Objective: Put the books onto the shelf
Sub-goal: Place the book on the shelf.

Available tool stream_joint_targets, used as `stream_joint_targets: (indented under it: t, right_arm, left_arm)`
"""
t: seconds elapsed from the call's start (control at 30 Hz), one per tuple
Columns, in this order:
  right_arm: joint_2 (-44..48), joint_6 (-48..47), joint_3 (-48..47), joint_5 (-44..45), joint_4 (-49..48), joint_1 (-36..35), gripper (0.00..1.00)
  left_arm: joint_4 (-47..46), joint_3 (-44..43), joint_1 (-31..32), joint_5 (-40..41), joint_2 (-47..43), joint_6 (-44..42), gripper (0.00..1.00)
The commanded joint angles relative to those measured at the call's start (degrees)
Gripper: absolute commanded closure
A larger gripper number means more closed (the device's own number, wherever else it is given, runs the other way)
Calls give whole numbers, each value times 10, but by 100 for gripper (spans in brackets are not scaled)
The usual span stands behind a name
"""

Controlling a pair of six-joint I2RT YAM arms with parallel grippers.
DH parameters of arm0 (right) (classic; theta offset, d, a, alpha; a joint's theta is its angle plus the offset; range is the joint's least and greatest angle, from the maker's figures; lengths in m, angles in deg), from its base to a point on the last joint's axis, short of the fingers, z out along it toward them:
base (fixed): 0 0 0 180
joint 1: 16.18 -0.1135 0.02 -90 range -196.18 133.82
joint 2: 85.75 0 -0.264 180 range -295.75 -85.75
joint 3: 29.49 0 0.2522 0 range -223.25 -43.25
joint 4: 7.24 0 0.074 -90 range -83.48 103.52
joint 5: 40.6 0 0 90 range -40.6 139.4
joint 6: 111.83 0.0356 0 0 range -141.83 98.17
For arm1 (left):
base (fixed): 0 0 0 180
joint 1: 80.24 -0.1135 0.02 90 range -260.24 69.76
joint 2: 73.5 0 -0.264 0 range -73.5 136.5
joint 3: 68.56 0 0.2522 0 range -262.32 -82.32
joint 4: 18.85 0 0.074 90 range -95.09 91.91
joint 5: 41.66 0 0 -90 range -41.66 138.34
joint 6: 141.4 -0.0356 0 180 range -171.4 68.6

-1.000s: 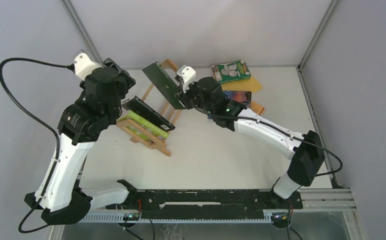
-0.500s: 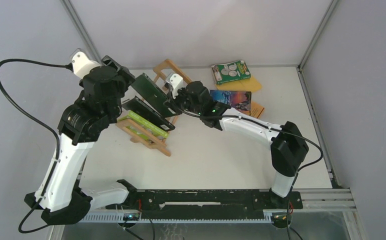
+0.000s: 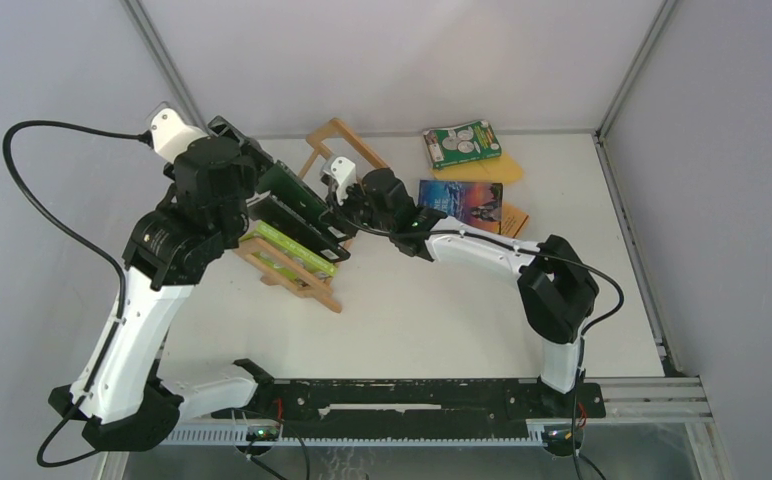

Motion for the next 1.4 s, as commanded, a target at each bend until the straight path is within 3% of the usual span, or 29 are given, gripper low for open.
stream_joint_targets:
  t: [0.0,1.3,1.37]
  right_arm:
    - [12,10,-40,-21,-91,0,100]
    - [-23,4,-8,-49,-67,-16,100]
    - [-21,4,-5,-46,-66,-18,93]
  left_arm:
    - [-30,9,3,13,-12,-5,29]
    - [-73,59,3,-1,-22,-10,29]
    - [-75,62,3,-1,-24,-9,29]
